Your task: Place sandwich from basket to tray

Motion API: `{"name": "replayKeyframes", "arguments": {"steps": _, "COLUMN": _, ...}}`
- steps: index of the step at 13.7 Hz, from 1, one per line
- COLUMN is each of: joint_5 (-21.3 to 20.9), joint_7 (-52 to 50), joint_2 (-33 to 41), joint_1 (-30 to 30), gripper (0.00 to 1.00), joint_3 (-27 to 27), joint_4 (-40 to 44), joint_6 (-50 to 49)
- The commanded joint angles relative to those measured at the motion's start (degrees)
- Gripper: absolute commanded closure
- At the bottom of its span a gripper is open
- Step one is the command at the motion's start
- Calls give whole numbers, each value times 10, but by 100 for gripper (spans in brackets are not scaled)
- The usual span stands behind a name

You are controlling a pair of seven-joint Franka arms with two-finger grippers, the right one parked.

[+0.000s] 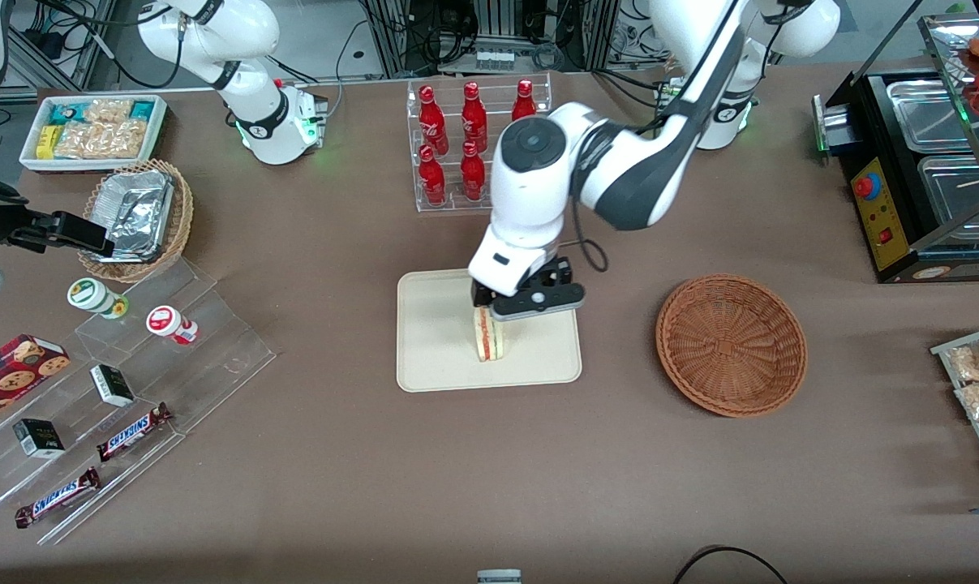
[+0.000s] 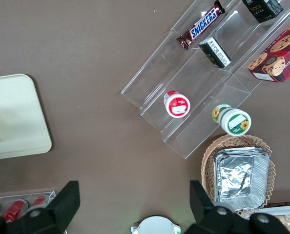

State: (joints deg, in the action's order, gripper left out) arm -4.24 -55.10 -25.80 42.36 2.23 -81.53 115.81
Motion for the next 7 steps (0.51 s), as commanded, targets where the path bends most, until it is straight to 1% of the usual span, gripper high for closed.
{"name": "replayKeyframes", "arguments": {"steps": 1, "joint_5": 8, "joint_7": -13, "joint_2": 38, "joint_1": 4, "gripper": 0, "joint_3": 30, "joint_4": -13, "joint_6": -27}}
{"name": "replayKeyframes", "arguments": {"steps": 7, "joint_5": 28, "joint_7": -4, "joint_2": 76, "joint_1": 4, "gripper": 0, "joint_3": 107, "joint_4": -13, "joint_6": -85}}
